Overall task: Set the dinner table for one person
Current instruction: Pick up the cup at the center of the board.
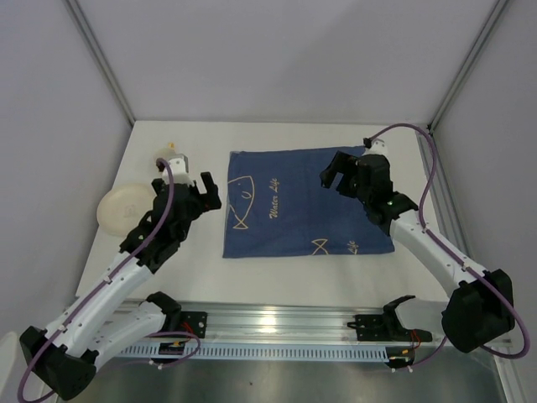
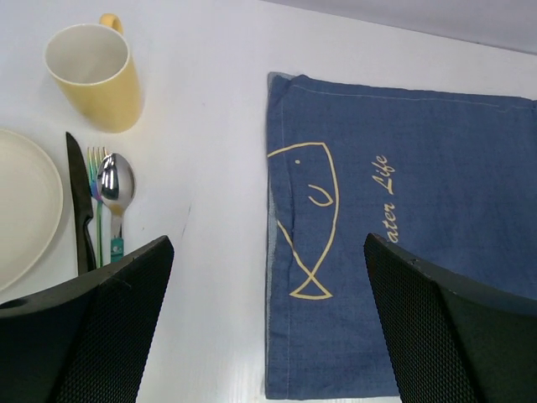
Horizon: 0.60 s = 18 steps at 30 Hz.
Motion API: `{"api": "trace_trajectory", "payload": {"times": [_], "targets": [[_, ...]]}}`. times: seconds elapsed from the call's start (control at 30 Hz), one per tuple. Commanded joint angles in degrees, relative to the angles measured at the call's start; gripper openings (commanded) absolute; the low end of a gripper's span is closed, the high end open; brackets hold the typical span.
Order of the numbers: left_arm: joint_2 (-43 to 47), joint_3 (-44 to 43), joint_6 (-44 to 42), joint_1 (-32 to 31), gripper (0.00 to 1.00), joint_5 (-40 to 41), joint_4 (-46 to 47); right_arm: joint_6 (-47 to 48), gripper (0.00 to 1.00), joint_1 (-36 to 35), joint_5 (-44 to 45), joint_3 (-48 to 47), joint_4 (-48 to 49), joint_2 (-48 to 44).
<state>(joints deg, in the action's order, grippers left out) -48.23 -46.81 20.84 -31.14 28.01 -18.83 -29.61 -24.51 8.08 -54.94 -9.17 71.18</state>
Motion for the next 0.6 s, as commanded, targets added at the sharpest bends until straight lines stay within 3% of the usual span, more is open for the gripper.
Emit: {"api": "trace_trajectory", "payload": {"times": [0.0, 0.07, 0.13, 0.17, 0.27, 0.3, 0.33, 0.43, 0.5, 0.53, 0.57], "targets": [[1.91, 2.07, -3.7, -0.33, 0.99, 3.45, 7.39, -3.62, 0.99, 3.33, -4.64, 0.8, 1.61, -2.53], [1.04, 1.9, -5.19, -0.24, 0.99, 4.07, 9.07, -2.83, 0.99, 3.68, -4.74, 0.97, 1.35, -3.41], [-1.68, 0.49, -5.81, -0.07, 0.99, 5.47, 9.51, -1.78, 0.86, 3.86, -5.0, 1.5, 1.87, -4.55], [-3.0, -0.38, -5.72, 0.11, 0.99, 5.82, 8.9, -1.42, 0.6, 3.77, -5.43, 2.54, 2.74, -5.77], [-9.59, -5.21, -2.57, 2.21, 0.99, 6.18, 3.83, -2.29, 0.02, 3.86, -3.69, 3.34, 1.8, -7.45], [-13.0, -8.44, -1.6, 3.79, 0.99, 5.14, 2.5, -1.86, 0.0, 3.77, -4.12, 3.17, 1.35, -7.98], [-14.42, -9.26, -0.37, 4.76, 0.99, 3.99, 1.53, -1.08, 0.07, 3.86, -5.34, 3.08, 1.0, -8.24], [-18.72, -11.46, 1.91, 9.41, 0.99, -3.1, 1.43, 0.78, 0.46, 3.77, -9.21, 3.08, -0.05, -9.91], [-21.54, -14.34, 2.8, 12.74, 0.99, -5.06, 0.38, 1.56, 0.65, 3.77, -9.57, 3.6, -0.5, -11.84], [-24.78, -15.32, 3.5, 13.81, 0.99, -5.68, -0.41, 1.83, 0.79, 3.77, -9.83, 3.87, -0.67, -12.55], [-26.46, -16.29, 3.77, 14.86, 0.99, -6.21, -2.16, 2.18, 0.84, 3.77, -10.18, 4.05, -0.94, -13.16]]}}
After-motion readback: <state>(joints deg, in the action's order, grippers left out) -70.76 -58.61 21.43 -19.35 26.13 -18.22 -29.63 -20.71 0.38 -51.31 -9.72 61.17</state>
